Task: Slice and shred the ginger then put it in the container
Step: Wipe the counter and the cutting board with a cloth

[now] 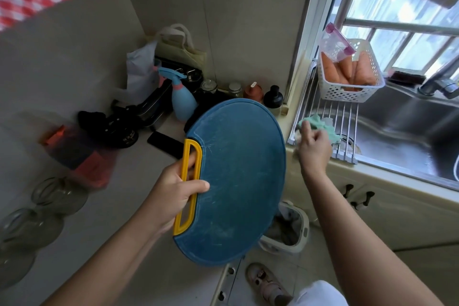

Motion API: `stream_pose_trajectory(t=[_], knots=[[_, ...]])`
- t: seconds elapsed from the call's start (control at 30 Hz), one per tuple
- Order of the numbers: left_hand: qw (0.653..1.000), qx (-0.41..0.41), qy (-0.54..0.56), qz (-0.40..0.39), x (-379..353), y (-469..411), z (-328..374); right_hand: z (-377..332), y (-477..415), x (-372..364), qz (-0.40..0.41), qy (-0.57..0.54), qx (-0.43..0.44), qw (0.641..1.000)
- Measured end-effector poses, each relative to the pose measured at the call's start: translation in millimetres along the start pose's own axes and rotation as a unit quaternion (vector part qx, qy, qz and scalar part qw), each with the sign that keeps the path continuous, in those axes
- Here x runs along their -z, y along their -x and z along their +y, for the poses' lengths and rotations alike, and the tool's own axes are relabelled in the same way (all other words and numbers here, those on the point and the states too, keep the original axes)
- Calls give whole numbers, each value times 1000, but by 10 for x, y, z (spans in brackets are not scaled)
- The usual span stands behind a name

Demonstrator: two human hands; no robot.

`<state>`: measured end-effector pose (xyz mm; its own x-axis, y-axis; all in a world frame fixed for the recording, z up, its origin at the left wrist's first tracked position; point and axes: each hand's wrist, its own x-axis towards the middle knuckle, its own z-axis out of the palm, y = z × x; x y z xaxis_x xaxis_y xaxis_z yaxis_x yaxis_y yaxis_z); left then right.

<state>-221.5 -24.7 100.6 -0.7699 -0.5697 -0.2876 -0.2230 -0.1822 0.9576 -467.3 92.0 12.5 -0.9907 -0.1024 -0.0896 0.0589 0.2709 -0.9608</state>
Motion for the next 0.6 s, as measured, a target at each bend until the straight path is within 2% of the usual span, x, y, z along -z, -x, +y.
stream_pose_trajectory(t=[0.07, 0.13, 0.17, 0.23, 0.3, 0.33, 0.37, 0.4, 0.43, 0.5, 0.53, 0.6], knots=[[1000, 0, -2, 4, -36, -21, -20, -286, 24, 16, -35, -95, -20, 995], [1000, 8, 10, 12, -60, -31, -27, -524, 84, 40, -116, -211, -65, 968], [1000, 12, 17, 14, -64, -29, -24, -627, 130, 62, -168, -293, -88, 937], [999, 21, 30, 16, -64, -40, -21, -800, 251, 98, -264, -454, -124, 842], [999, 25, 43, 17, -73, -57, -28, -884, 432, 84, -341, -531, -164, 758], [998, 26, 46, 19, -90, -68, -35, -886, 537, 42, -371, -530, -177, 742], [998, 28, 50, 23, -111, -80, -44, -886, 653, -4, -397, -509, -175, 743], [998, 30, 54, 29, -137, -92, -48, -863, 752, -55, -411, -464, -151, 770], [997, 30, 56, 36, -162, -102, -47, -835, 845, -103, -410, -399, -101, 814], [997, 30, 57, 49, -210, -112, -50, -765, 996, -183, -363, -217, 56, 905], [996, 30, 62, 50, -237, -118, -51, -726, 1056, -223, -324, -126, 133, 928], [996, 22, 72, 41, -295, -115, -48, -664, 1162, -314, -254, 3, 255, 933]])
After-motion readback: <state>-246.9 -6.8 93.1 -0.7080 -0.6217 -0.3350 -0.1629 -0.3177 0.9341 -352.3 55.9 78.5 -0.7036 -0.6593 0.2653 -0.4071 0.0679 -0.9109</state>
